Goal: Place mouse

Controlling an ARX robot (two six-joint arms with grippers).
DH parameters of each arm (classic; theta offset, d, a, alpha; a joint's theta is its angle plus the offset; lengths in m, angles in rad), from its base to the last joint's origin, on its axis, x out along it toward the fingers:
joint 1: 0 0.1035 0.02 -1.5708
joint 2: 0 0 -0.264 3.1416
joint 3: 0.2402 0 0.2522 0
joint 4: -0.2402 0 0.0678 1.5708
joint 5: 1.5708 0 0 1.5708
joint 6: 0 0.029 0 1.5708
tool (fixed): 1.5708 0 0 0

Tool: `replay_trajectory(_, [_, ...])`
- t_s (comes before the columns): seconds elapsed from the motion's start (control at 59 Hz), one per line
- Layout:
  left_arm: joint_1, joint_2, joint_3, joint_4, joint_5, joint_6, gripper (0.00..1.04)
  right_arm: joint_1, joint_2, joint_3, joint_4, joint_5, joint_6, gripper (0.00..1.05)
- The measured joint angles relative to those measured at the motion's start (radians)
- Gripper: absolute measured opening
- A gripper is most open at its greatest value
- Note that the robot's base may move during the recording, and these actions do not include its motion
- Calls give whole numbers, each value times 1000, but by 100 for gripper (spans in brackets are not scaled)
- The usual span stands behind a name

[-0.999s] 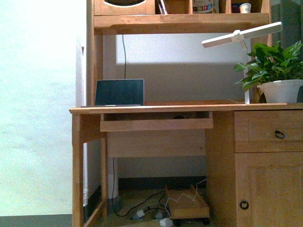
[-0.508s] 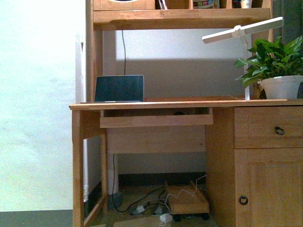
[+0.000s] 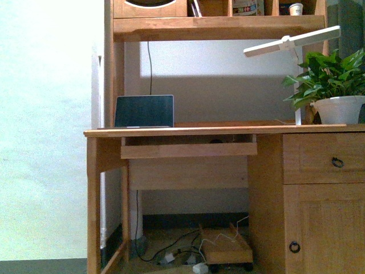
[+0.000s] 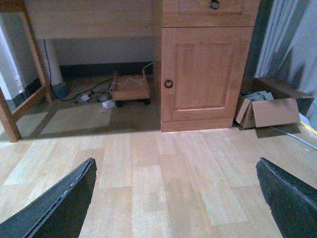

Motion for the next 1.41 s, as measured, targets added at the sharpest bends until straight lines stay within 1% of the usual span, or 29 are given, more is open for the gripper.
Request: replay_trajectory(1.406, [0, 0, 0, 0, 0, 0, 97, 0, -1, 0, 0, 0, 0, 97])
